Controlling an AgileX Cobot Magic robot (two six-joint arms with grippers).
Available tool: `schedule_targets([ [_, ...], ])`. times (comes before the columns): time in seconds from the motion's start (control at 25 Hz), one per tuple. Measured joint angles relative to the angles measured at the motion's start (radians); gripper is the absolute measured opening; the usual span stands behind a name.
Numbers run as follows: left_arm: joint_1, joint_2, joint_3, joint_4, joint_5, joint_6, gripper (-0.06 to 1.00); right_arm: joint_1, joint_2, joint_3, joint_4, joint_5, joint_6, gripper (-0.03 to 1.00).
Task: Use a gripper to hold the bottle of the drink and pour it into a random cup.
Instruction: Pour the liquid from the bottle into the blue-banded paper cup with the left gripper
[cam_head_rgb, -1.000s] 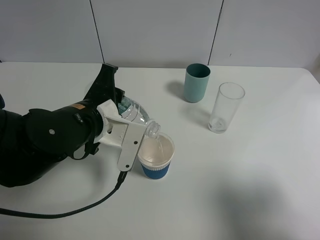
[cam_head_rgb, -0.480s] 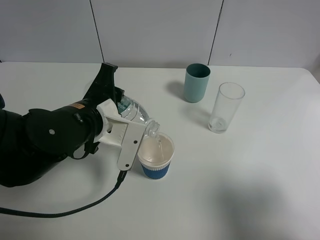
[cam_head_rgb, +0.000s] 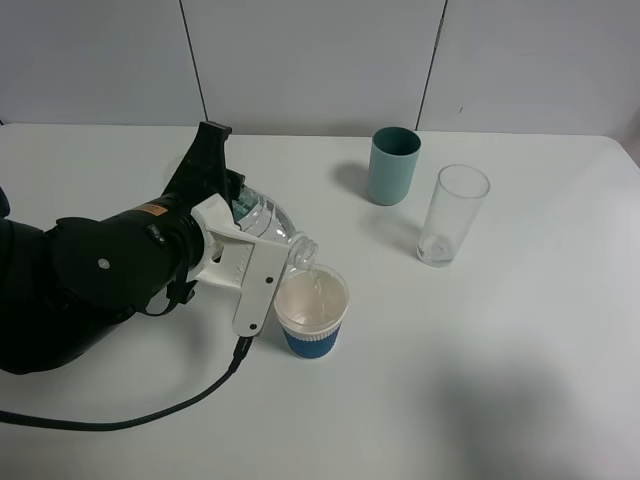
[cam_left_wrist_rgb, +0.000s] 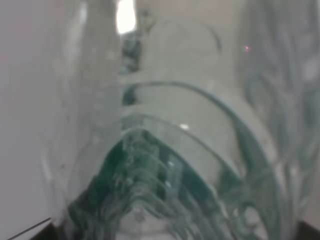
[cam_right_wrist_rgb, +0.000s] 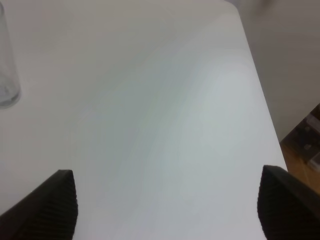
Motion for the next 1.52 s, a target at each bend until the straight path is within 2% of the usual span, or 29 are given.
schedule_targets([
  [0.4,0.0,0.0,0.0,0.004,-0.002,0.0,0.46,0.0,0.0,0.0,0.0,0.0,0.0,0.74],
  [0.68,0.0,0.0,0.0,0.025,-0.051,0.0,0.46,0.0,0.0,0.0,0.0,0.0,0.0,0.74],
  [1.52,0.0,0.0,0.0,0.026,-0.055,0.0,0.46,0.0,0.0,0.0,0.0,0.0,0.0,0.74],
])
